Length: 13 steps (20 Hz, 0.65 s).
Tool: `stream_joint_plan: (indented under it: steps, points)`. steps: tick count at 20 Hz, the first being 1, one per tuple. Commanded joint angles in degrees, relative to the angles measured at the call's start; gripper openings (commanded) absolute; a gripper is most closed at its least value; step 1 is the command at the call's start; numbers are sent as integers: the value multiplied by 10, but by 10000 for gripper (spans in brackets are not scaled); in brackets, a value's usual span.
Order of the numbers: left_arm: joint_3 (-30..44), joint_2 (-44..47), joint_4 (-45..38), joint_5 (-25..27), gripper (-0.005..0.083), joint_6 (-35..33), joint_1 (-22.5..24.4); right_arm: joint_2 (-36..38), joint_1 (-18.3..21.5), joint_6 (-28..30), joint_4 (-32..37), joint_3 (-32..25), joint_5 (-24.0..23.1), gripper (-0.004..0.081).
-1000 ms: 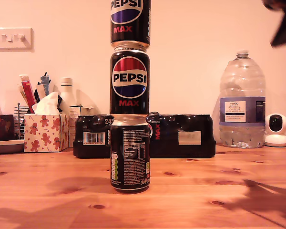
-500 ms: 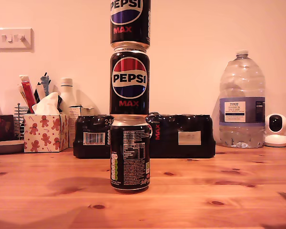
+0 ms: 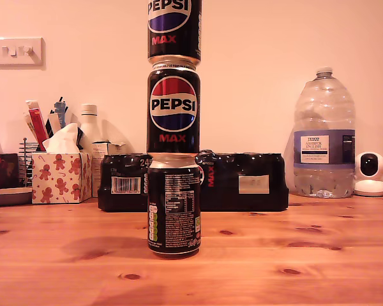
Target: Stack up the Pepsi cans on top of each other
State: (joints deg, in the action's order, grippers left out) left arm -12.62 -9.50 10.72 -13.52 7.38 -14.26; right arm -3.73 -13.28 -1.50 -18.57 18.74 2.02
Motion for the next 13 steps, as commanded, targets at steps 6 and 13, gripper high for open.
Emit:
stream_joint_plan:
  steps: [6, 13]
  points:
    - [11, -2, 85, -1, -13, 2, -1, -3, -4, -2, -134, -3, 0, -11]
    - [11, -2, 175, -1, -14, 2, -1, -3, -4, -2, -198, -3, 0, -11]
